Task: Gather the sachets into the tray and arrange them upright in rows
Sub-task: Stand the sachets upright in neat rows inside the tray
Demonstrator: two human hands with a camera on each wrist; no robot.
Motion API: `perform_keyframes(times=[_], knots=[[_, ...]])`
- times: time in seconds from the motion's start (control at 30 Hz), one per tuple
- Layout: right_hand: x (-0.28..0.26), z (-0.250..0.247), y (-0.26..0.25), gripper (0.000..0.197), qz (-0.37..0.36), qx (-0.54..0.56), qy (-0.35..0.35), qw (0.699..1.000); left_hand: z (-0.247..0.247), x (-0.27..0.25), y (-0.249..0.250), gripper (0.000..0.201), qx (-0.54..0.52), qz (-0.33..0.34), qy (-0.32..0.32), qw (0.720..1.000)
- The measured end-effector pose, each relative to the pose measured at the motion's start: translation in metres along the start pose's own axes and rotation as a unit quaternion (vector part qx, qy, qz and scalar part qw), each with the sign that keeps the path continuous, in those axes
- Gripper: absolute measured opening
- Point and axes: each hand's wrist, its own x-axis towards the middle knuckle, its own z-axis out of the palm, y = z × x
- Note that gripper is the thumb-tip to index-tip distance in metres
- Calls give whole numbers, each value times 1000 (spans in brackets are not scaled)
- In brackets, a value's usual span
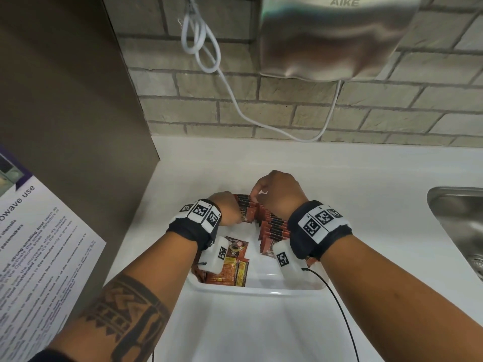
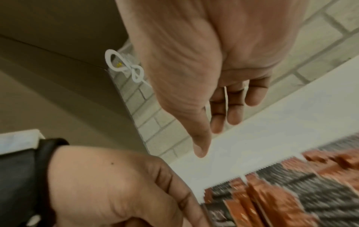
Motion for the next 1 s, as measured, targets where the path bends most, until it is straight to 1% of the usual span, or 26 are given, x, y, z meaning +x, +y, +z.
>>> perform_keyframes(times=[0.03, 0.07, 0.13, 0.17, 0.23, 0.3, 0.33, 0.4, 0.5, 0.53, 0.57, 0.73, 0.87, 1.0], knots=[[-6, -3, -4, 25, -6, 23, -1, 1000, -4, -5, -3, 20, 1, 4, 12, 1000], [-14, -7, -9, 24, -11, 41, -4, 999, -7, -11, -7, 21, -2, 3, 21, 1000], [-35, -9, -20, 22, -30, 50, -21, 998, -11, -23, -15, 27, -4, 9, 30, 999], [-45, -6, -25, 20, -40, 47, -44, 997, -12, -28, -20, 29, 2, 11, 30, 999], [-63, 6, -34, 16, -36, 27, -123, 991, -12, -42, -25, 32, 18, 19, 32, 999], [-71, 26, -41, 29, -38, -41, -188, 981, -8, -52, -30, 34, 23, 28, 35, 999], [-71, 36, -43, 33, -34, -73, -207, 975, -4, -55, -32, 35, 19, 33, 35, 999], [-66, 57, -47, 41, -14, -103, -224, 969, 2, -60, -36, 38, 7, 32, 27, 999], [-55, 82, -49, 71, 29, -105, -227, 968, 12, -64, -39, 47, 13, 16, 12, 1000], [-51, 88, -49, 77, 40, -105, -224, 968, 14, -66, -40, 50, 21, 16, 13, 1000], [-48, 93, -50, 79, 45, -109, -221, 968, 15, -68, -39, 52, 31, 15, 16, 999], [-42, 101, -51, 64, 49, -129, -218, 966, 15, -77, -40, 54, 52, 10, 26, 998], [-45, 95, -53, 50, 23, -120, -227, 966, 13, -83, -44, 50, 46, 10, 20, 999], [-54, 85, -52, 50, 20, -68, -225, 972, 10, -86, -45, 48, 44, 14, 24, 999]])
